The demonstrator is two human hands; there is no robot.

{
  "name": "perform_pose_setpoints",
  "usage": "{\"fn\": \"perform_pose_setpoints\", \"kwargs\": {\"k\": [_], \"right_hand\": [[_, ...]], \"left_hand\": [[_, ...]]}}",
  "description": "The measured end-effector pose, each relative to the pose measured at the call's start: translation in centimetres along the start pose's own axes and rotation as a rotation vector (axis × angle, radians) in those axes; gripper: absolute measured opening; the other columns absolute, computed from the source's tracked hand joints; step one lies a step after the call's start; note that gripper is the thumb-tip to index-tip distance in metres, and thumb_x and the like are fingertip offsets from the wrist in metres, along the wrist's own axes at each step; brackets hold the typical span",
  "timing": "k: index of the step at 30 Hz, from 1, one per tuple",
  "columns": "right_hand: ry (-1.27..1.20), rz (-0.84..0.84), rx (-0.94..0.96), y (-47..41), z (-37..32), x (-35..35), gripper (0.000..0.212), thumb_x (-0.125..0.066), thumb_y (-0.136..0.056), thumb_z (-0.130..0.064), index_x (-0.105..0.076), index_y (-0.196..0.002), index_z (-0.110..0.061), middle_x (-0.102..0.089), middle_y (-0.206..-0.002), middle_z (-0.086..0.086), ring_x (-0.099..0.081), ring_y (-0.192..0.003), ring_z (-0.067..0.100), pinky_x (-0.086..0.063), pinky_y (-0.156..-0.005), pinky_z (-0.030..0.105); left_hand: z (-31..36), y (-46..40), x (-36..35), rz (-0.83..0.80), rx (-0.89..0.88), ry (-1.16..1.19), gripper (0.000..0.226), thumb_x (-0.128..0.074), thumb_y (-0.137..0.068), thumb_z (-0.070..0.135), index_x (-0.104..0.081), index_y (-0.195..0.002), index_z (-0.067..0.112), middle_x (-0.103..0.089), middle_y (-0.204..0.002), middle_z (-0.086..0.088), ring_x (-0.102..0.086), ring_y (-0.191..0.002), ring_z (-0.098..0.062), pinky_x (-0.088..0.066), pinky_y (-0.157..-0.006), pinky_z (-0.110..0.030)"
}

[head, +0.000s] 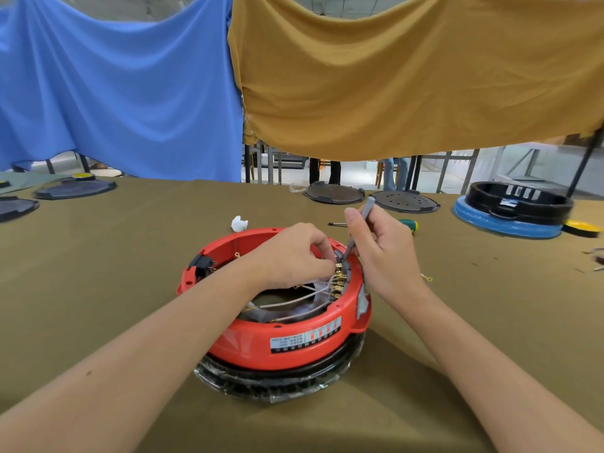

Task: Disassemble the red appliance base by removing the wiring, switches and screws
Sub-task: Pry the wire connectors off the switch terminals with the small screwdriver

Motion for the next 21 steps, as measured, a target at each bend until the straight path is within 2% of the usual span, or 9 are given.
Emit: {"fn": "perform_pose_setpoints", "kwargs": {"k": [3, 5, 10, 14, 16, 21], "right_hand": [[-0.022, 0.012, -0.019, 0.0, 0.1, 0.0, 0.039, -0.051, -0.102, -0.031, -0.05, -0.07, -0.008, -0.047, -0.057, -0.004, -0.043, -0.052, 0.005, -0.036, -0.051, 0.025], [-0.061, 0.023, -0.044, 0.0, 0.3, -0.1, 0.04, -0.052, -0.102, -0.03, -0.049, -0.07, -0.007, -0.047, -0.058, -0.004, -0.043, -0.053, 0.004, -0.037, -0.052, 0.028], [-0.149, 0.04, -0.136, 0.0, 0.9, -0.2, 0.042, -0.051, -0.103, -0.03, -0.048, -0.073, -0.001, -0.047, -0.062, 0.004, -0.044, -0.057, 0.013, -0.039, -0.055, 0.035], [-0.193, 0.057, -0.189, 0.0, 1.4, -0.3, 0.039, -0.051, -0.103, -0.03, -0.048, -0.07, -0.008, -0.046, -0.062, 0.005, -0.045, -0.056, 0.01, -0.04, -0.052, 0.024], [-0.22, 0.06, -0.216, 0.0, 1.6, -0.3, 0.039, -0.05, -0.103, -0.03, -0.049, -0.073, -0.006, -0.046, -0.064, 0.008, -0.045, -0.055, 0.012, -0.039, -0.048, 0.018], [-0.258, 0.058, -0.258, 0.0, 1.8, -0.4, 0.037, -0.05, -0.103, -0.031, -0.05, -0.075, -0.006, -0.044, -0.062, 0.005, -0.044, -0.052, 0.008, -0.038, -0.046, 0.015]], "left_hand": [[0.0, 0.0, -0.1, 0.007, -0.01, 0.0, 0.003, -0.068, -0.083, 0.02, -0.068, -0.081, 0.019, -0.058, -0.095, 0.014, -0.065, -0.081, -0.007, -0.053, -0.072, -0.027], [0.0, -0.1, -0.2, 0.007, -0.016, -0.001, 0.002, -0.067, -0.083, 0.02, -0.067, -0.081, 0.02, -0.055, -0.102, 0.011, -0.065, -0.084, -0.01, -0.055, -0.077, -0.033], [0.0, 0.0, -0.2, 0.01, -0.024, 0.003, 0.003, -0.066, -0.084, 0.019, -0.066, -0.081, 0.021, -0.054, -0.103, 0.009, -0.064, -0.082, -0.009, -0.052, -0.073, -0.028], [-0.2, -0.1, -0.3, 0.014, -0.016, 0.006, 0.005, -0.066, -0.083, 0.018, -0.066, -0.079, 0.021, -0.054, -0.103, 0.01, -0.064, -0.081, -0.008, -0.05, -0.07, -0.025], [-0.2, -0.1, -0.3, 0.016, -0.011, 0.007, 0.005, -0.066, -0.083, 0.019, -0.067, -0.079, 0.022, -0.054, -0.103, 0.011, -0.063, -0.08, -0.006, -0.048, -0.07, -0.024], [-0.4, 0.0, -0.3, 0.01, -0.004, 0.023, 0.006, -0.066, -0.083, 0.019, -0.067, -0.078, 0.023, -0.054, -0.102, 0.014, -0.062, -0.074, -0.001, -0.046, -0.067, -0.021]]}}
Point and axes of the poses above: each hand's wrist, its own y-axis away from the middle knuckle, its own x-axis out of the back of the hand, z = x × y, the point moved 6 cm from there along -y, towards the middle knuckle
